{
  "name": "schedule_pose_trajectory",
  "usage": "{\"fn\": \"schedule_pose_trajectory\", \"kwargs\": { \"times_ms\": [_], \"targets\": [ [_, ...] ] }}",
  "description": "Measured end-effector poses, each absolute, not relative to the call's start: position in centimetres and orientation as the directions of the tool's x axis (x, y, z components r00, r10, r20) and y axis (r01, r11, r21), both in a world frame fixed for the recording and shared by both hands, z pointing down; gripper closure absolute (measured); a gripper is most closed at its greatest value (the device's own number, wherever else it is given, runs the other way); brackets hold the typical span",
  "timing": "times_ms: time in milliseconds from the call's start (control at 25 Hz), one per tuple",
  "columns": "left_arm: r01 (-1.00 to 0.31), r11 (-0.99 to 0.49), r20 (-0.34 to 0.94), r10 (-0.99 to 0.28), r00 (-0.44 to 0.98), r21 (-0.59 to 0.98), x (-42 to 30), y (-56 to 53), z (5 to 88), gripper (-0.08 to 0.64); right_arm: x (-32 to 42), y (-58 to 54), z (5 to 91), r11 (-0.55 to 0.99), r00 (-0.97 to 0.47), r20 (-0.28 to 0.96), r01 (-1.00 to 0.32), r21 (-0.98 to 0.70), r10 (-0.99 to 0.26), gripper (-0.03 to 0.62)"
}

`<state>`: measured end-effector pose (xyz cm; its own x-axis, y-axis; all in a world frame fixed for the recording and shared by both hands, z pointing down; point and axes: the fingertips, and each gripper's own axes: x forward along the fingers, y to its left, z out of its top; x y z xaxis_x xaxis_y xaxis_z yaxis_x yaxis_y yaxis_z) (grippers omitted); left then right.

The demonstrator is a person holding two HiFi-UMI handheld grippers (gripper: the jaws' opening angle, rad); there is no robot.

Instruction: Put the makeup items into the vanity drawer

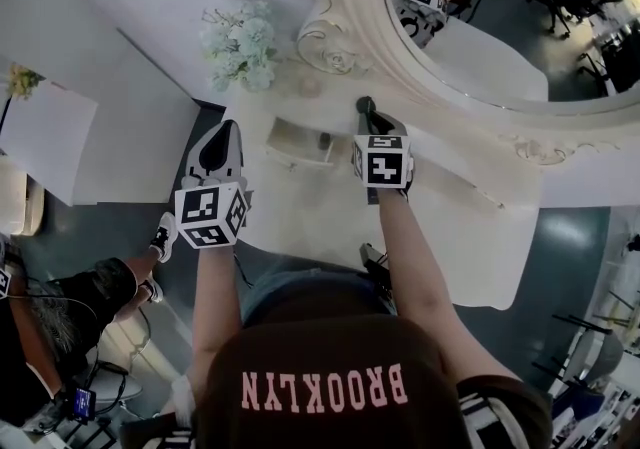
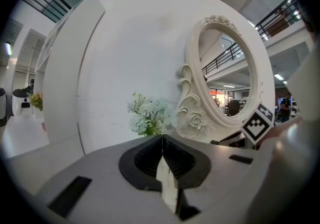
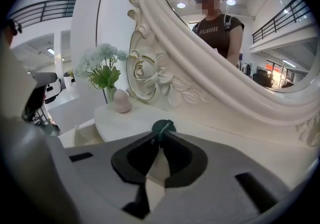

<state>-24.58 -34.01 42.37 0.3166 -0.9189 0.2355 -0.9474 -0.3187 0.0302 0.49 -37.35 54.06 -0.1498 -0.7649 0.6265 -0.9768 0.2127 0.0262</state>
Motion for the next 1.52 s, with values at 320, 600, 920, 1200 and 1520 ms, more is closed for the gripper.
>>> {"fn": "schedule_pose_trajectory", "kwargs": {
  "times_ms": [320, 600, 920, 1200, 1520],
  "targets": [
    [-0.939, -0.341, 0.219, -0.915, 0.340, 0.032, -24.4, -33.6, 41.6, 0.554, 0.3, -35.9, 50.3, 0.207, -0.157, 0.551, -0.978, 0.029, -0.819, 0.571],
    [-0.931, -0.363, 0.201, -0.910, 0.362, 0.030, -24.2, -33.2, 40.9, 0.554, -0.2, -34.9, 48.4, 0.201, -0.159, 0.512, -0.979, 0.028, -0.844, 0.571],
    [-0.931, -0.365, 0.203, -0.909, 0.363, 0.031, -25.3, -32.3, 41.0, 0.554, -5.3, -34.1, 47.7, 0.300, -0.255, 0.490, -0.954, 0.014, -0.834, 0.570],
    [-0.934, -0.354, 0.204, -0.913, 0.354, 0.036, -26.5, -31.9, 41.1, 0.554, -10.0, -33.2, 48.6, 0.407, -0.352, 0.505, -0.913, -0.002, -0.788, 0.569],
    [-0.939, -0.341, 0.201, -0.918, 0.343, 0.046, -27.3, -31.9, 41.3, 0.554, -13.5, -31.9, 51.2, 0.493, -0.428, 0.559, -0.869, -0.038, -0.710, 0.560]
  ]
}}
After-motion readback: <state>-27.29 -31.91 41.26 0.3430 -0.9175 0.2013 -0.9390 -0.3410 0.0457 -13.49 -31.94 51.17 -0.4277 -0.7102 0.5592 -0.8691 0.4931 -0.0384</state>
